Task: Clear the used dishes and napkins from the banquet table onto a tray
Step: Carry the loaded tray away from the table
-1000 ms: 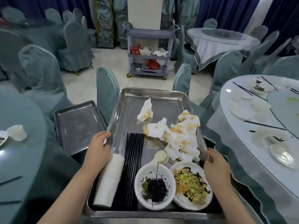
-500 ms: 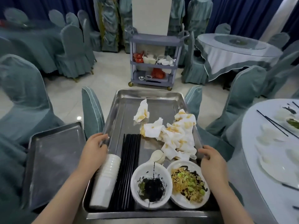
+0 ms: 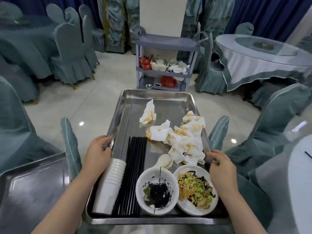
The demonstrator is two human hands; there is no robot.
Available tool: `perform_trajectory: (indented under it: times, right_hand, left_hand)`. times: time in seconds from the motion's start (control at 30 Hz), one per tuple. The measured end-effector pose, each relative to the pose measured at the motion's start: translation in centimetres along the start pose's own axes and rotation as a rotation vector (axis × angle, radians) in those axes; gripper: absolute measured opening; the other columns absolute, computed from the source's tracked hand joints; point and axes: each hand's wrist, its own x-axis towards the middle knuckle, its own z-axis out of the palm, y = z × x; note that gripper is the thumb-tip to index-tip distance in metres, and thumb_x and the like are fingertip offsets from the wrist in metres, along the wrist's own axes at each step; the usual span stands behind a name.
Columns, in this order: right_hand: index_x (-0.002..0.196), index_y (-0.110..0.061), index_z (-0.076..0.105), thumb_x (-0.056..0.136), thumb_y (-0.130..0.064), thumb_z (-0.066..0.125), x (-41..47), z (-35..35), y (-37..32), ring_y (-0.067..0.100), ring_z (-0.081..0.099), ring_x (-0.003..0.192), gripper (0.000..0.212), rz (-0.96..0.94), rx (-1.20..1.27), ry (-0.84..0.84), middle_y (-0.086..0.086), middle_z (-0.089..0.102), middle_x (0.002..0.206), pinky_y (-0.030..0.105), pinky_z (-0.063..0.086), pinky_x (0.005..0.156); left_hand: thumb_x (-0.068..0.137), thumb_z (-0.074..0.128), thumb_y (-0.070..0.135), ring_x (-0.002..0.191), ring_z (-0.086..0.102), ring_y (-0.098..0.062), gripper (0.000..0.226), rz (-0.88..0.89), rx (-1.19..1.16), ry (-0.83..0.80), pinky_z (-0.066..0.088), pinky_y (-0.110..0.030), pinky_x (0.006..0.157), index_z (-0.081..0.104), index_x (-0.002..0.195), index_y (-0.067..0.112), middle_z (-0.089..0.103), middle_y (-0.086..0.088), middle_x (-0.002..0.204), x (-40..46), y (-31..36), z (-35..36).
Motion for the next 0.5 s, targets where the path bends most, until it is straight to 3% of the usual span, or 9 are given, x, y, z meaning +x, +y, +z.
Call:
perform_trajectory:
  times: [0.13, 0.33, 0.5]
  right_hand:
    - [0.111, -0.010, 0.070, 0.091, 0.007, 0.043, 8.1, 3.9, -2.4, 0.021, 0.045, 0.129, 0.038, 0.023, -0.016, 0.005, 0.003, 0.053, 0.138, 0.029, 0.029, 0.110]
    - [0.111, -0.014, 0.071, 0.090, 0.007, 0.044, 20.5, 9.5, -5.4, 0.021, 0.047, 0.128, 0.040, 0.036, -0.006, 0.008, 0.001, 0.054, 0.139, 0.041, 0.037, 0.112]
    - [0.110, -0.013, 0.071, 0.091, 0.006, 0.043, 29.9, 12.6, -7.4, 0.018, 0.046, 0.128, 0.039, 0.047, 0.029, 0.007, -0.001, 0.053, 0.139, 0.023, 0.031, 0.107]
  left_hand:
    - [0.083, 0.050, -0.008, 0.123, 0.050, -0.022, 0.044, -0.013, -0.014, -0.014, 0.034, -0.028, 0.106, 0.064, 0.122, 0.004, 0.055, -0.009, 0.133, 9.5, 0.3, 2.5]
    - [0.081, 0.050, -0.010, 0.123, 0.050, -0.022, 0.043, 0.025, -0.018, -0.008, 0.036, -0.030, 0.108, 0.065, 0.121, 0.001, 0.056, -0.010, 0.132, 23.4, 1.9, 5.2]
    - [0.083, 0.053, -0.009, 0.122, 0.051, -0.023, 0.041, 0.018, 0.007, 0.012, 0.032, -0.024, 0.105, 0.065, 0.120, 0.001, 0.055, -0.011, 0.132, 33.2, 3.2, 8.5]
